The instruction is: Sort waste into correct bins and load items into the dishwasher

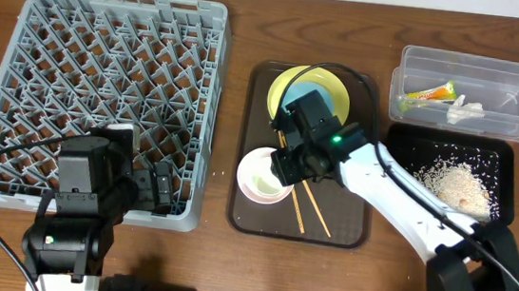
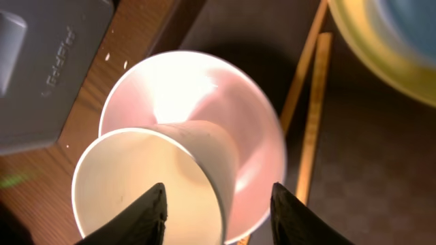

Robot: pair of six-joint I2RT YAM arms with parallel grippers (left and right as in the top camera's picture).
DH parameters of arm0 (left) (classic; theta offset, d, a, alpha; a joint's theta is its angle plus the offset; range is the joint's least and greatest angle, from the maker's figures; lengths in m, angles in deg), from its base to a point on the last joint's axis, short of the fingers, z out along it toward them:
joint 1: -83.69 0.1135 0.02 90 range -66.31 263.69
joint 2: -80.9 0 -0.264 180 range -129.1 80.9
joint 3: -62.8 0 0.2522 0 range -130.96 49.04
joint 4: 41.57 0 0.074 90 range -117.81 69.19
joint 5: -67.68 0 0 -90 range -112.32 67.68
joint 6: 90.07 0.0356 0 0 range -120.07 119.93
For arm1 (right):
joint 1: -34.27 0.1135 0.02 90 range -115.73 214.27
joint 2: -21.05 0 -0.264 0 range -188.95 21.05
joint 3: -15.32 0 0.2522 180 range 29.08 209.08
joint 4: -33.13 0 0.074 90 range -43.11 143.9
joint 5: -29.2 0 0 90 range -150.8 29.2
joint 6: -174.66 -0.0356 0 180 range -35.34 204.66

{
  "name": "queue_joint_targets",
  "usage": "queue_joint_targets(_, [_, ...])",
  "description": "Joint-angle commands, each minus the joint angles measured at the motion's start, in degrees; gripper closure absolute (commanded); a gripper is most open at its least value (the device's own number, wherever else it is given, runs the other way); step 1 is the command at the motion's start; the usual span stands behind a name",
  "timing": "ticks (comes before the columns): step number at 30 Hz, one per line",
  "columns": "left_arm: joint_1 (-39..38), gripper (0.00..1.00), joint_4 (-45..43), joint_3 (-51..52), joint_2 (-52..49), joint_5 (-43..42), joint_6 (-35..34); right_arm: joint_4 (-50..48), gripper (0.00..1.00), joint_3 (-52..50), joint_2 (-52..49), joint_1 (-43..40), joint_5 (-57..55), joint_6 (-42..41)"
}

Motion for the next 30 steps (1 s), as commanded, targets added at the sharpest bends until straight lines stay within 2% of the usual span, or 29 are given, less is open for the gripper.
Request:
queue_joint_targets(1, [0.1, 0.06, 0.1, -0.9, 0.0, -0.7, -0.3, 0.0, 0.65, 0.0, -2.3, 0.9, -0.2, -1.9])
queue_joint_targets(9, [0.1, 0.06, 0.1, -0.9, 0.0, -0.7, -0.3, 0.0, 0.99, 0.0, -4.9, 0.9, -0.2, -2.8])
queue_joint_targets(15, [0.1, 0.06, 0.1, -0.9, 0.0, -0.7, -0.3, 0.9, 0.99, 2.3, -0.4, -1.9, -0.1, -2.8])
queue_joint_targets(20, [0.1, 0.06, -0.1, -0.9, 0.0, -0.7, -0.3, 1.4, 0.99, 5.3, 7.1, -6.4, 0.3, -2.2])
queue_joint_targets(23, [0.1, 0.06, -1.2, -0.9, 0.0, -1.3, -4.2, 1.3, 0.99, 5.4, 10.8, -9.4, 1.4, -2.3])
queue_joint_targets(30, [0.0, 0.06, -9.7, -0.9, -3.9, -20.2, -13.3, -3.9, 0.99, 5.2, 11.6, -14.3, 27.6, -2.0])
